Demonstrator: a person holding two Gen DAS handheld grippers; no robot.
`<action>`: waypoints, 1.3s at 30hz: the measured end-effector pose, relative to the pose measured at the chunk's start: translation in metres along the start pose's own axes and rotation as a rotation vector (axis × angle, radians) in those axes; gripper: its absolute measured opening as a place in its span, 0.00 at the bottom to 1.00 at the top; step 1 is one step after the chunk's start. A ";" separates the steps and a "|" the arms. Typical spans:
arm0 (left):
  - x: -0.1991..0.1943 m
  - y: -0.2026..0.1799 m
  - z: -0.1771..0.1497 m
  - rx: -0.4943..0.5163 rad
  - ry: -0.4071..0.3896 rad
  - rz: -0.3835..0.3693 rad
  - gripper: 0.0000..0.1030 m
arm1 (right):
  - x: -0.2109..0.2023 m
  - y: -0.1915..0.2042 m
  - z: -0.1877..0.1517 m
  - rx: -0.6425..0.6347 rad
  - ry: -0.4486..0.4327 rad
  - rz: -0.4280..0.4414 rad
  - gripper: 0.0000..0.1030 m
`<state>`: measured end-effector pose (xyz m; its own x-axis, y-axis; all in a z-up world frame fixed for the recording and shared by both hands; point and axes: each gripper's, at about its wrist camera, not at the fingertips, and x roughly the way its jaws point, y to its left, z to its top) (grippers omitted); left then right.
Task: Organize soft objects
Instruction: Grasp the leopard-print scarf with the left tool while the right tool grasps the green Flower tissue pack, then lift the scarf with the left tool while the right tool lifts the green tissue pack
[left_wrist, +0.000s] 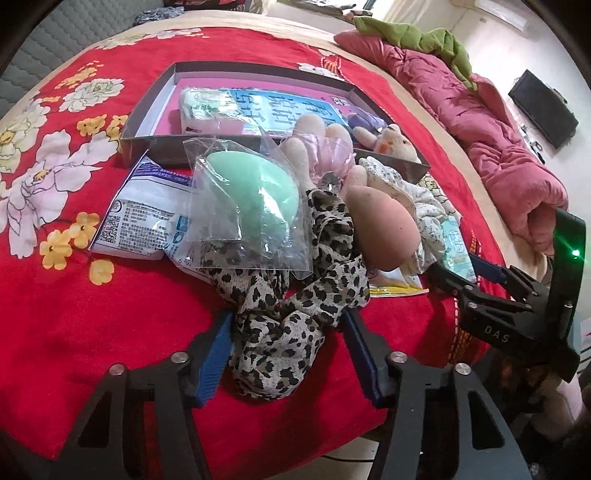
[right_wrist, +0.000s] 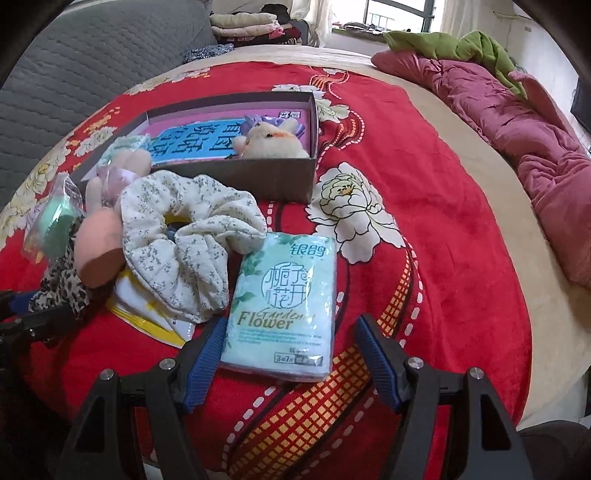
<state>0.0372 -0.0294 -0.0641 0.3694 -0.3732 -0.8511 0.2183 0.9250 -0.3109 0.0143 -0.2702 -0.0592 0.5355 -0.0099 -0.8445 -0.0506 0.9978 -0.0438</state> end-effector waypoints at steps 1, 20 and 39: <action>0.001 0.000 0.000 0.001 0.001 0.002 0.54 | 0.001 0.000 0.000 -0.002 0.002 -0.003 0.66; -0.013 -0.004 -0.004 0.023 -0.018 -0.105 0.13 | -0.023 -0.037 0.009 0.142 -0.085 0.029 0.46; -0.031 -0.006 -0.020 0.041 0.013 -0.124 0.11 | -0.037 -0.033 0.016 0.131 -0.158 0.094 0.46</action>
<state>0.0057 -0.0221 -0.0440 0.3253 -0.4830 -0.8130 0.2987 0.8682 -0.3963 0.0101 -0.3015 -0.0178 0.6596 0.0836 -0.7469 -0.0019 0.9940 0.1095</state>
